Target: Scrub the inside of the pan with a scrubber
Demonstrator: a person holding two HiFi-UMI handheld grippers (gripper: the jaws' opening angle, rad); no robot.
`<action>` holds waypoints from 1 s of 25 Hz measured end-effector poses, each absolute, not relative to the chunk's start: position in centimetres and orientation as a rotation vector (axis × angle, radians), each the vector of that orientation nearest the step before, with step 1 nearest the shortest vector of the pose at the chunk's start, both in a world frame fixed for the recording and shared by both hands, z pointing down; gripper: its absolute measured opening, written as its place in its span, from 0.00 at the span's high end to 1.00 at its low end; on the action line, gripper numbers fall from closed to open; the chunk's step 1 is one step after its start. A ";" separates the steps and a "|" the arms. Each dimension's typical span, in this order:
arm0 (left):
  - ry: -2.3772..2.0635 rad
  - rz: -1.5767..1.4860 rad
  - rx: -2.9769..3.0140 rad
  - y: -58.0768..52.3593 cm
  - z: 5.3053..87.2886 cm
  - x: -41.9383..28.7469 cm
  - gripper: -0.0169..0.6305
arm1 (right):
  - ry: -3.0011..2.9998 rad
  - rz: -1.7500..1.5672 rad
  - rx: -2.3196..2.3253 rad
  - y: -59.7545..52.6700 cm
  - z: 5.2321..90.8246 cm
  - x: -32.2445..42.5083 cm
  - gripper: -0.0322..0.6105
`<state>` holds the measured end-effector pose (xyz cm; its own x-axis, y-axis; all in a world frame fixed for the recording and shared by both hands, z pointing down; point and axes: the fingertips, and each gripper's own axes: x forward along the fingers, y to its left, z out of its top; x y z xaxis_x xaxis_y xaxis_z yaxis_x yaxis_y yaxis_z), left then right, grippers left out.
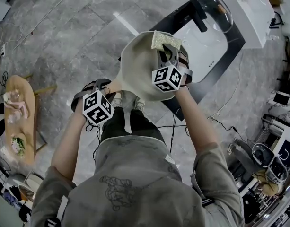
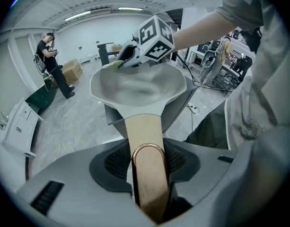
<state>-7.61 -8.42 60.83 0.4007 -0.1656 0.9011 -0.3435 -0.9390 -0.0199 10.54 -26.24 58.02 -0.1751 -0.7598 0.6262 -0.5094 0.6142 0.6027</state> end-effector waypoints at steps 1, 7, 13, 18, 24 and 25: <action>-0.455 1.566 2.485 -8.4 60.8 -7.6 0.69 | -1.831 -0.314 1.015 -26.3 58.5 10.5 0.81; -0.447 1.561 2.490 -8.6 61.0 -7.5 0.69 | -1.834 -0.250 0.958 -25.9 61.6 9.7 0.80; -0.448 1.554 2.493 -8.4 60.9 -7.5 0.69 | -1.884 0.037 0.810 -21.6 66.0 7.9 0.80; -0.455 1.553 2.493 -8.5 60.9 -7.6 0.69 | -1.917 0.164 0.743 -20.2 65.9 7.9 0.80; -0.459 1.552 2.491 -8.5 60.9 -7.5 0.69 | -1.922 0.287 0.546 -17.5 65.2 7.3 0.80; -0.460 1.553 2.490 -8.5 60.9 -7.5 0.69 | -1.923 0.303 0.510 -16.8 65.0 7.2 0.80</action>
<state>-7.52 -8.53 60.91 0.4099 -0.1684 0.8965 -0.3468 -0.9378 -0.0176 7.16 -16.80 65.05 -0.3354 -0.2097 0.9184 -0.4820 0.8759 0.0239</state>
